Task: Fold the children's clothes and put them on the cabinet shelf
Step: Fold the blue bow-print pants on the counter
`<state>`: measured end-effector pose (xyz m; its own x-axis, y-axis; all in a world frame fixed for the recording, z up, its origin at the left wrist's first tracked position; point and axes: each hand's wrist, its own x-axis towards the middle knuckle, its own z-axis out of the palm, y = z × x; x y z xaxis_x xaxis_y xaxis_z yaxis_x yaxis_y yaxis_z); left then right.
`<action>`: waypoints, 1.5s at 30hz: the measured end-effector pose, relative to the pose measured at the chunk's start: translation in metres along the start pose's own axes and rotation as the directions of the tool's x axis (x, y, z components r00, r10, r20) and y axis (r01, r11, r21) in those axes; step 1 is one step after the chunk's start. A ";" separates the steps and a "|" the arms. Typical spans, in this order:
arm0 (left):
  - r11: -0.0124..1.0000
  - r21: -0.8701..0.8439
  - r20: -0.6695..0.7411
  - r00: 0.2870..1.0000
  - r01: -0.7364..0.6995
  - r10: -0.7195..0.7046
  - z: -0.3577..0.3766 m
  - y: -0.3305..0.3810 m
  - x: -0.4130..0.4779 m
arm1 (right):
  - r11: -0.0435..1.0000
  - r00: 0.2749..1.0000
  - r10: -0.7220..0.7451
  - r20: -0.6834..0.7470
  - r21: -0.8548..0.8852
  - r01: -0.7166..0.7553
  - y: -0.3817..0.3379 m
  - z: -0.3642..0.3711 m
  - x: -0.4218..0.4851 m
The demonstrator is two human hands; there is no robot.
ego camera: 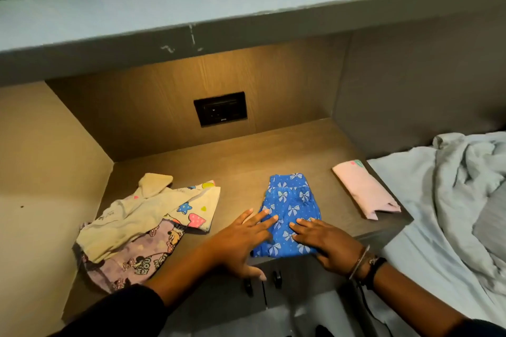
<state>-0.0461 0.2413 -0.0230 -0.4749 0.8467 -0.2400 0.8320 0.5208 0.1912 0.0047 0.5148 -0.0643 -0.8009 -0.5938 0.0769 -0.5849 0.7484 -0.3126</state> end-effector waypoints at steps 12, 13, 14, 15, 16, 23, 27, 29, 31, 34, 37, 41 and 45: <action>0.299 -0.954 -0.115 0.873 0.036 -0.474 -0.012 0.027 0.006 | 0.465 0.809 0.585 0.051 0.797 -0.386 -0.007 -0.038 0.020; 0.181 -0.983 -0.078 0.848 0.022 -0.525 -0.016 0.026 0.013 | 0.417 0.787 0.611 0.090 0.809 -0.415 -0.003 -0.038 0.026; 0.093 -0.996 -0.044 0.822 0.011 -0.567 -0.019 0.025 0.020 | 0.374 0.763 0.636 0.116 0.818 -0.436 -0.001 -0.038 0.033; 0.027 -1.000 -0.010 0.789 0.009 -0.615 -0.020 0.024 0.027 | 0.342 0.741 0.660 0.125 0.828 -0.444 0.002 -0.039 0.041; -0.010 -1.000 0.020 0.747 0.017 -0.665 -0.020 0.022 0.035 | 0.335 0.719 0.686 0.115 0.826 -0.452 0.005 -0.038 0.050; 0.032 -0.979 0.065 0.454 0.203 -0.889 -0.005 0.004 0.072 | 0.507 0.605 0.796 0.015 0.530 -0.680 0.020 -0.036 0.084; 0.145 -0.919 -0.003 0.362 0.367 -0.932 0.005 0.002 0.079 | 0.709 0.680 0.703 -0.208 0.140 -0.691 0.010 -0.043 0.079; 0.168 -0.901 -0.036 0.318 0.400 -0.947 0.006 0.004 0.082 | 0.841 0.792 0.508 -0.339 -0.002 -0.541 0.000 -0.050 0.081; 0.175 -0.889 -0.066 0.258 0.424 -0.964 0.001 0.008 0.081 | 0.928 0.912 0.362 -0.192 -0.022 -0.372 0.000 -0.058 0.087; 0.208 -0.868 -0.161 0.140 0.450 -0.977 -0.008 0.018 0.079 | 0.902 0.897 0.421 0.137 0.036 -0.429 0.010 -0.061 0.098; 0.183 -0.890 -0.199 0.005 0.418 -0.980 -0.024 0.036 0.068 | 0.819 0.810 0.543 0.221 0.071 -0.569 0.018 -0.054 0.103; -0.355 -0.918 0.373 0.084 0.178 -0.924 -0.027 0.045 0.068 | 0.682 0.725 0.630 0.279 0.248 -0.688 0.015 -0.054 0.102; -0.593 -0.803 0.573 0.343 0.055 -0.744 -0.031 0.064 0.078 | 0.532 0.657 0.648 0.386 0.388 -0.752 0.012 -0.049 0.097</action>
<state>-0.0390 0.3439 0.0001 -0.6176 -0.1596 -0.7701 -0.7499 -0.1754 0.6378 -0.0867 0.4804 -0.0144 -0.8555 -0.0195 -0.5174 0.3413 0.7303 -0.5918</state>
